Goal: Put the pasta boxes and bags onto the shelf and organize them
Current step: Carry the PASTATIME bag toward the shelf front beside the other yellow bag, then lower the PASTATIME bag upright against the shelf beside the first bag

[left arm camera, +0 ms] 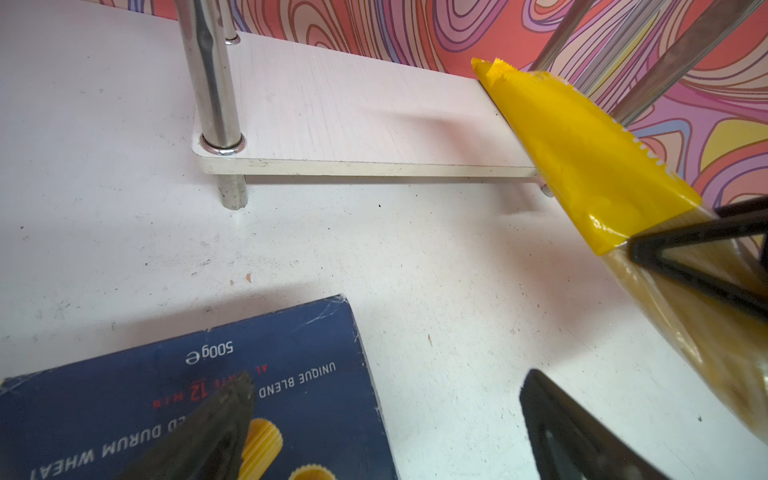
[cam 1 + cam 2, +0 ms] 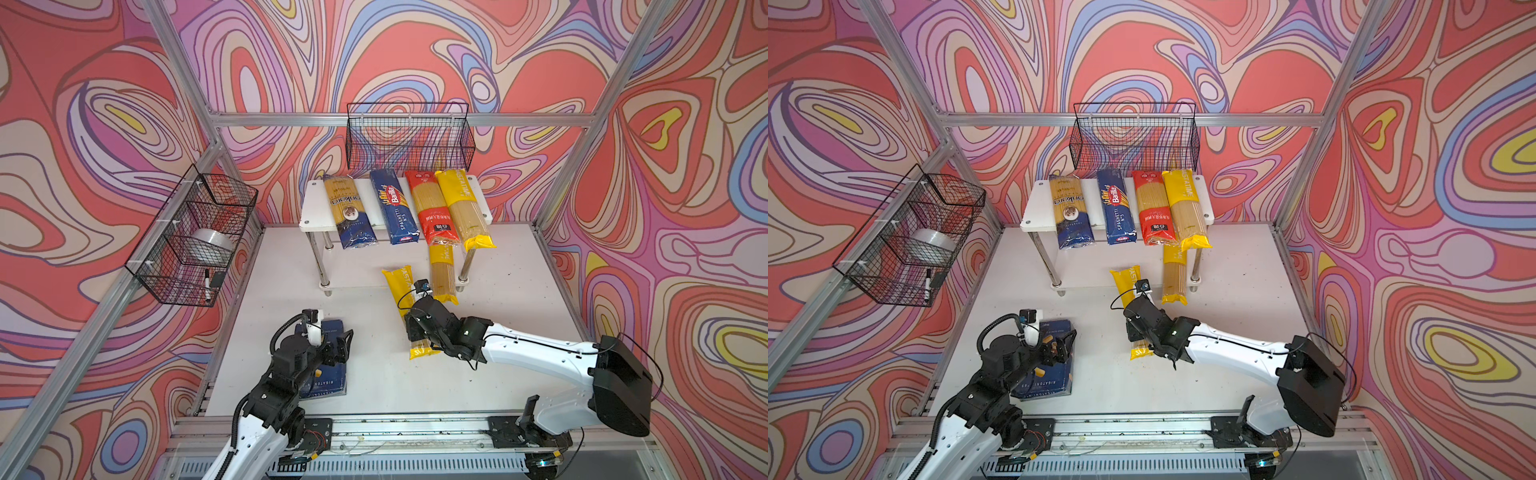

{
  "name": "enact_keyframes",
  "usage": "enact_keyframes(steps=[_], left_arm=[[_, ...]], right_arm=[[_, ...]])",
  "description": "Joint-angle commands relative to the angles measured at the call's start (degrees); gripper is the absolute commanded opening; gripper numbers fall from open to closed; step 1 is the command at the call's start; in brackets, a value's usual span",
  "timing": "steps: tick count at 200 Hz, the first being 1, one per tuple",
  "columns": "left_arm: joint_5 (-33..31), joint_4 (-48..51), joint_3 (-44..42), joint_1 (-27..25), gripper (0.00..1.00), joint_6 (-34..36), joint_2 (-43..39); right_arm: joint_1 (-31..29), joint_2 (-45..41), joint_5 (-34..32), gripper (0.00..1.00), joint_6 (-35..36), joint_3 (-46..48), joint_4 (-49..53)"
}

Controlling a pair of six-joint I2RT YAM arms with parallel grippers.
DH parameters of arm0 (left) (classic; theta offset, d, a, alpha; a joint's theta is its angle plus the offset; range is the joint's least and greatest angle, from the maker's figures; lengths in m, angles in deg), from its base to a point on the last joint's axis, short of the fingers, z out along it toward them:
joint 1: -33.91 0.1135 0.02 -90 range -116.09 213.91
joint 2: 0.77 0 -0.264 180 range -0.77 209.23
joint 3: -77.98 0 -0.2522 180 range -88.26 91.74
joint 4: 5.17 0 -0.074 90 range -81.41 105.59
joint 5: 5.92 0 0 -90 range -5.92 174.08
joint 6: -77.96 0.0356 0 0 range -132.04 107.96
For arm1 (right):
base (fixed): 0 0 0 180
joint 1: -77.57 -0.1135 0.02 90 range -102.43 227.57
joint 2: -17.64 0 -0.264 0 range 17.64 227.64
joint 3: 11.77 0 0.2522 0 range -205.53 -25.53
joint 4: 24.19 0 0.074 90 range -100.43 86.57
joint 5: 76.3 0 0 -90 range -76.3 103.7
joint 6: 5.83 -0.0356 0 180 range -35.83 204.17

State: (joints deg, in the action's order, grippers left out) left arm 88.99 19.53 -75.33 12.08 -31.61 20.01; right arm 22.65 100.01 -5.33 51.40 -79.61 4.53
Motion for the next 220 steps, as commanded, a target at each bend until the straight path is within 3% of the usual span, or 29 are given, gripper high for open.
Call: enact_keyframes(steps=[1,220], left_arm=[[0.2,0.2,-0.6,-0.2,1.0,0.1,0.1],[0.9,-0.9,-0.2,-0.2,1.0,0.4,3.0]], right_arm=[[1.9,0.7,-1.1,0.0,0.5,-4.0,-5.6],[11.7,13.1,-0.5,0.0,3.0,-12.8,-12.3]])
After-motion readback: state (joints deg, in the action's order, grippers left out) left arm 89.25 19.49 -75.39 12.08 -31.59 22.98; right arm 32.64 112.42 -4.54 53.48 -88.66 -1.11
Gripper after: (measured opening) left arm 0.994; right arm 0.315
